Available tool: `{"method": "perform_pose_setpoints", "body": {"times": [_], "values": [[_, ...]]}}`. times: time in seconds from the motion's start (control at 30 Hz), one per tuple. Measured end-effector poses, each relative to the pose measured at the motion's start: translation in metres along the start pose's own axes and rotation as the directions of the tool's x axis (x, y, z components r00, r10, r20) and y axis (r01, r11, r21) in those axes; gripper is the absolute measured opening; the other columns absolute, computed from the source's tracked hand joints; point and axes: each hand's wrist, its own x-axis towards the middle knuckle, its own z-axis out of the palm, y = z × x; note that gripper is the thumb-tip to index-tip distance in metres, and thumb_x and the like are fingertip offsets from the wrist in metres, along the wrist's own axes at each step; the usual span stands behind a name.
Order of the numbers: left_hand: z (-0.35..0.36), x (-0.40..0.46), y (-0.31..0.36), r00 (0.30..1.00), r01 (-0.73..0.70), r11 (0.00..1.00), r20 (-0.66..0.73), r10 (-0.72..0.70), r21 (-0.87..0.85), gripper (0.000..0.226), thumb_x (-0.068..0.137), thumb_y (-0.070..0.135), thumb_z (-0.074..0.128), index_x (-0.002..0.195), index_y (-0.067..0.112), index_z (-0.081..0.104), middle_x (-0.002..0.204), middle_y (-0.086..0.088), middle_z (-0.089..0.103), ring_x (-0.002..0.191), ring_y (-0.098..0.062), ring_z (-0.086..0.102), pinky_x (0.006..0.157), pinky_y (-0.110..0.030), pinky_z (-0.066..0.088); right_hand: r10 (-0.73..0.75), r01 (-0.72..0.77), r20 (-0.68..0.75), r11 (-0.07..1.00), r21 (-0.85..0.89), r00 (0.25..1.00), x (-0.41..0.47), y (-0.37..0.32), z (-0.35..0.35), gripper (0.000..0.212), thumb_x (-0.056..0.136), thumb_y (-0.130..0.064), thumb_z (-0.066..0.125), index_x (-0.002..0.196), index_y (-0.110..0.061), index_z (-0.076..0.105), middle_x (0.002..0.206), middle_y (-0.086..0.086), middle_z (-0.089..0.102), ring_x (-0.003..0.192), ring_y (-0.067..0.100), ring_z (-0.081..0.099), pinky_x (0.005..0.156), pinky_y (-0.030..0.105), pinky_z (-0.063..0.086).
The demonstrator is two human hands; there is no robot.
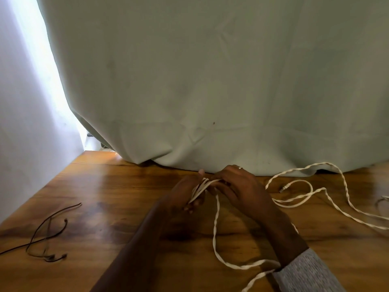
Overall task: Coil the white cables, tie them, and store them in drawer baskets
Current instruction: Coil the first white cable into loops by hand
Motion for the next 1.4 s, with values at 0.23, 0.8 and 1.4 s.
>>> {"method": "perform_pose_setpoints", "body": {"times": [0.23,0.8,1.4], "values": [[0.001,-0.007,0.008,0.958,-0.03,0.983,0.276,0.08,-0.181,0.037,0.099,0.033,0.05,0.092,0.001,0.066,0.052,-0.003,0.029,0.035,-0.007,0.024,0.041,-0.026,0.024,0.092,-0.087,-0.042,0.99,0.111,0.995,-0.003,0.006,0.005,0.036,0.103,-0.044,0.043,0.112,-0.024,0.071,0.099,-0.009,0.068,0.087,0.004,0.061,0.071,0.031,0.053],[0.013,0.002,-0.015,0.924,0.015,0.679,0.27,0.272,-0.734,0.037,0.086,0.046,0.073,0.076,0.012,0.061,0.044,0.008,0.045,0.036,-0.003,0.044,0.049,-0.022,0.045,0.354,-0.273,0.049,0.619,0.736,0.934,0.012,-0.019,0.018,0.032,0.092,-0.04,0.065,0.083,-0.009,0.067,0.07,0.003,0.065,0.064,0.012,0.06,0.059,0.031,0.048],[0.018,0.006,-0.005,0.947,0.084,0.572,0.244,0.209,-0.816,0.036,0.092,0.046,0.062,0.074,0.014,0.057,0.043,0.008,0.037,0.033,-0.004,0.035,0.039,-0.02,0.038,0.426,-0.243,-0.004,0.524,0.817,0.905,0.012,-0.023,0.012,0.038,0.1,-0.034,0.046,0.079,-0.015,0.071,0.067,-0.002,0.067,0.065,0.009,0.063,0.062,0.021,0.049]]}}
